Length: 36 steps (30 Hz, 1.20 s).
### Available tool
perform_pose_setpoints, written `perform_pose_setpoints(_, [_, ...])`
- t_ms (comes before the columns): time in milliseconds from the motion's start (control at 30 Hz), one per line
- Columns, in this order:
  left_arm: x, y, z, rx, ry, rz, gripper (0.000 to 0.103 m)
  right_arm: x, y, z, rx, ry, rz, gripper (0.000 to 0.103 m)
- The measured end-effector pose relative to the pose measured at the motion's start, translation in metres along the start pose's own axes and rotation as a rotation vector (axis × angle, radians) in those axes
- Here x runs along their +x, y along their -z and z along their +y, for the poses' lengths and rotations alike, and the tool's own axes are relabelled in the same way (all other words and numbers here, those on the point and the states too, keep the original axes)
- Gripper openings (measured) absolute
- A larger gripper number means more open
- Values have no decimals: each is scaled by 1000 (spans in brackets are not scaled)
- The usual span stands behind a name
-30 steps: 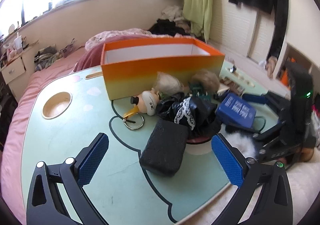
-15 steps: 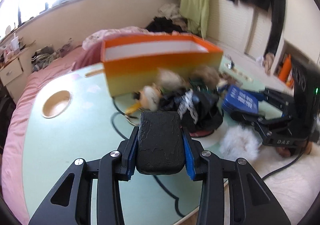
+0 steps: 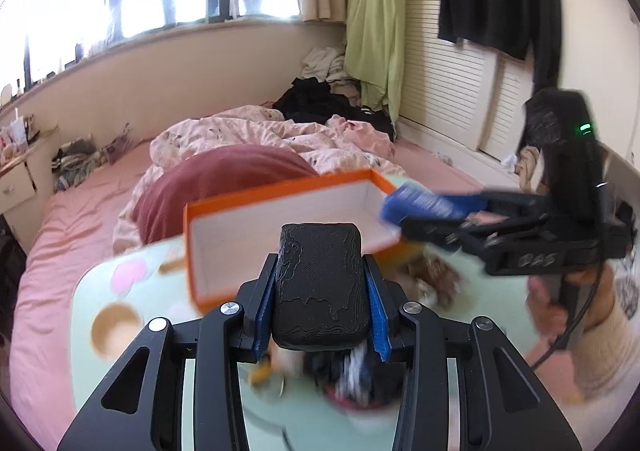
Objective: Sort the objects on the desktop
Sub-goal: 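Drop the black pouch into the box with the left tool while the right drops the blue box in, then grasp the white fluffy ball on the table with the right tool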
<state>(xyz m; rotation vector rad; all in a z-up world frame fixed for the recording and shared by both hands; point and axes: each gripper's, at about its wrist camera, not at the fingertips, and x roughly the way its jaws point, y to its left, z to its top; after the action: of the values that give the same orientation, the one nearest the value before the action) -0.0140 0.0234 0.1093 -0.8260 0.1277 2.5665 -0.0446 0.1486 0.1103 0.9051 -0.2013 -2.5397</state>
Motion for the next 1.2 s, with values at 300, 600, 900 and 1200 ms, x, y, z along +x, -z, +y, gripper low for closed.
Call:
perform_pose_setpoints(300, [37, -8, 46, -304, 51, -32, 74, 12, -15, -25, 133, 8, -40, 83])
perform_pose_setpoints(600, [-20, 43, 22, -187, 33, -7, 82, -55, 51, 7, -84, 57, -73, 95])
perform_pose_setpoints(900, [12, 102, 3, -85, -126, 199, 82, -12, 121, 16, -135, 230, 93, 99])
perform_pose_setpoints(1200, [28, 120, -7, -63, -240, 156, 103, -12, 129, 25, -153, 249, 19, 103])
